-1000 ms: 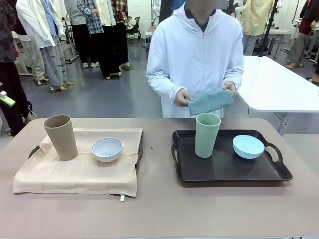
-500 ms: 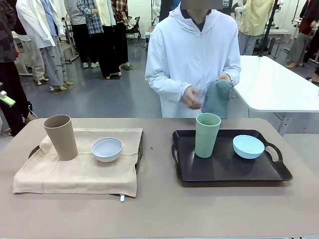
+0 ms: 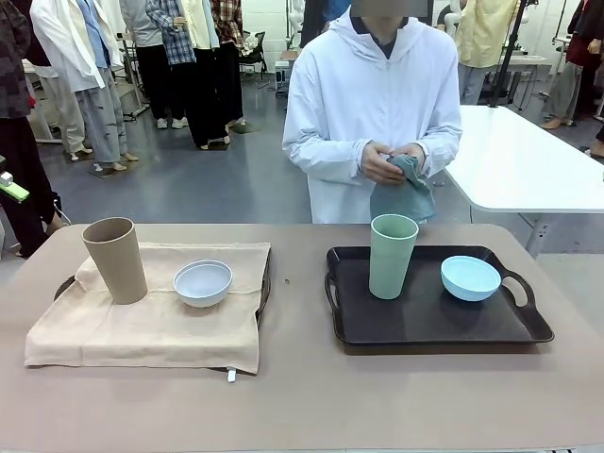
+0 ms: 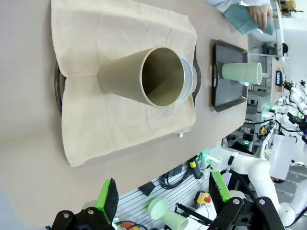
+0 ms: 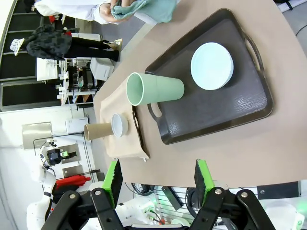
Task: Set up a tray with a mat and arrange the tableware.
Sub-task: Pick up the Picnic Bowl and Reusable plastic cup from the Handle tray in front of the human's position and hold them in the air.
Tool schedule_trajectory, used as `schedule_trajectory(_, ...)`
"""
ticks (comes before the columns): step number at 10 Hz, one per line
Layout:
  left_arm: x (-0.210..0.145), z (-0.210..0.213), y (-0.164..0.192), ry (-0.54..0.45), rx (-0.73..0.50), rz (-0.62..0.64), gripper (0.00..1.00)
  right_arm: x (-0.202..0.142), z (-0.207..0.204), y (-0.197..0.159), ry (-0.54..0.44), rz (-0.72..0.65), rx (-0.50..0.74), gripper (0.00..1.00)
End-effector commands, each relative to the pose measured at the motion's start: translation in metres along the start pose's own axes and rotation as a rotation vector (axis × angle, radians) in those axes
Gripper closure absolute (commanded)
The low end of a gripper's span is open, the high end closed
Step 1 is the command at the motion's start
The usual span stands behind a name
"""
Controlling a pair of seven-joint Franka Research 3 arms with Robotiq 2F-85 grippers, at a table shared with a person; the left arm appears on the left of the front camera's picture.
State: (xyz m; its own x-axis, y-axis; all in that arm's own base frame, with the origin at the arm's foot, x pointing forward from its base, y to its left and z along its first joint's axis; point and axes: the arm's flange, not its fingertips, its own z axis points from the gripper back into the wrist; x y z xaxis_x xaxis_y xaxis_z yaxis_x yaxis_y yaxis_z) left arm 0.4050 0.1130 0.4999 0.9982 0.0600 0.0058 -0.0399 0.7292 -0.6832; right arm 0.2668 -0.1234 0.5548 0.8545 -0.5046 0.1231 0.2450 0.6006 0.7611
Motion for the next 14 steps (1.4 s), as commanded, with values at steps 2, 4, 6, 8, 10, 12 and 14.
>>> schedule_trajectory(2, 0.001, 0.001, -0.030, -0.037, 0.036, -0.095, 0.00, 0.004, 0.017, 0.024, -0.054, 0.047, -0.170, 0.21)
schedule_trajectory(4, 0.016, -0.013, -0.093, -0.094, 0.170, -0.229, 0.00, 0.008, 0.013, 0.044, -0.078, 0.050, -0.332, 0.21)
schedule_trajectory(6, 0.030, -0.039, -0.140, -0.090, 0.237, -0.366, 0.00, 0.014, -0.002, 0.054, -0.043, 0.018, -0.438, 0.21)
schedule_trajectory(8, 0.053, -0.082, -0.178, -0.063, 0.311, -0.514, 0.00, 0.020, -0.018, 0.073, -0.025, -0.013, -0.536, 0.21)
schedule_trajectory(10, 0.059, -0.139, -0.210, 0.037, 0.392, -0.729, 0.00, 0.022, -0.037, 0.085, -0.003, -0.038, -0.628, 0.21)
schedule_trajectory(12, 0.059, -0.193, -0.233, 0.119, 0.412, -0.947, 0.00, 0.024, -0.053, 0.085, 0.015, -0.068, -0.700, 0.21)
schedule_trajectory(14, 0.061, -0.231, -0.245, 0.235, 0.386, -1.042, 0.00, 0.023, -0.068, 0.075, 0.038, -0.110, -0.750, 0.21)
